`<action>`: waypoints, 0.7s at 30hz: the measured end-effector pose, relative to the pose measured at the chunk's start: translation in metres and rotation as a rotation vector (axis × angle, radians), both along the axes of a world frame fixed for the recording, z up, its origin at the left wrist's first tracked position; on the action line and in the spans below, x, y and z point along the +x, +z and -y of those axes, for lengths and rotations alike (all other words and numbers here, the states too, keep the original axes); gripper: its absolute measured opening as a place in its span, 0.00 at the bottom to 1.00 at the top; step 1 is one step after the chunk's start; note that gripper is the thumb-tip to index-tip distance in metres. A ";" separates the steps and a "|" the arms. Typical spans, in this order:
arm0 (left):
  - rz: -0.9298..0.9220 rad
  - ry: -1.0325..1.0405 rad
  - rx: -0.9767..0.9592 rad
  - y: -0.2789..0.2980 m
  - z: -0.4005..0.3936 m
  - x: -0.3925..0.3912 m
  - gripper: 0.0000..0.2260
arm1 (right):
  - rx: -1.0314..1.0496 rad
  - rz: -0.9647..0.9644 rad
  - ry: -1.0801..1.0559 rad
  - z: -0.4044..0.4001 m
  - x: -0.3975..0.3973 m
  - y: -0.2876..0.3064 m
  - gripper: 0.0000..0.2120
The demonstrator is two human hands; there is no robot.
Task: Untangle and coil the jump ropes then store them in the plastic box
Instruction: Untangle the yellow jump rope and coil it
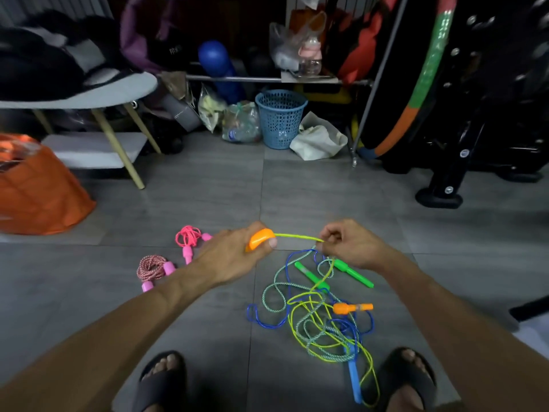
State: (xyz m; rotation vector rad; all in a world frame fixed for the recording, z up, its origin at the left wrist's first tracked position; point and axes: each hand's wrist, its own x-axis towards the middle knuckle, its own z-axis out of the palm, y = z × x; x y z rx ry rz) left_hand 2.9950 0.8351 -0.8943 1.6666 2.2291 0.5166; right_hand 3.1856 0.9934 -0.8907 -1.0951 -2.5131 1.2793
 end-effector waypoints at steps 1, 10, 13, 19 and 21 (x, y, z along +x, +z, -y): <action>0.040 0.004 -0.046 -0.001 0.001 0.002 0.10 | -0.021 -0.062 -0.016 0.003 0.003 -0.001 0.10; 0.892 0.048 -0.011 0.008 -0.015 0.030 0.13 | -0.099 -0.303 0.006 0.011 -0.016 0.011 0.07; 1.149 0.115 0.181 0.012 -0.019 0.019 0.17 | -0.062 -0.146 -0.014 -0.008 -0.008 -0.004 0.10; 1.440 0.231 0.333 0.014 -0.017 0.000 0.16 | -0.069 0.073 -0.177 -0.022 0.009 -0.020 0.11; 1.485 0.309 0.378 0.012 -0.017 -0.004 0.15 | -0.229 -0.224 -0.267 -0.016 0.003 -0.001 0.08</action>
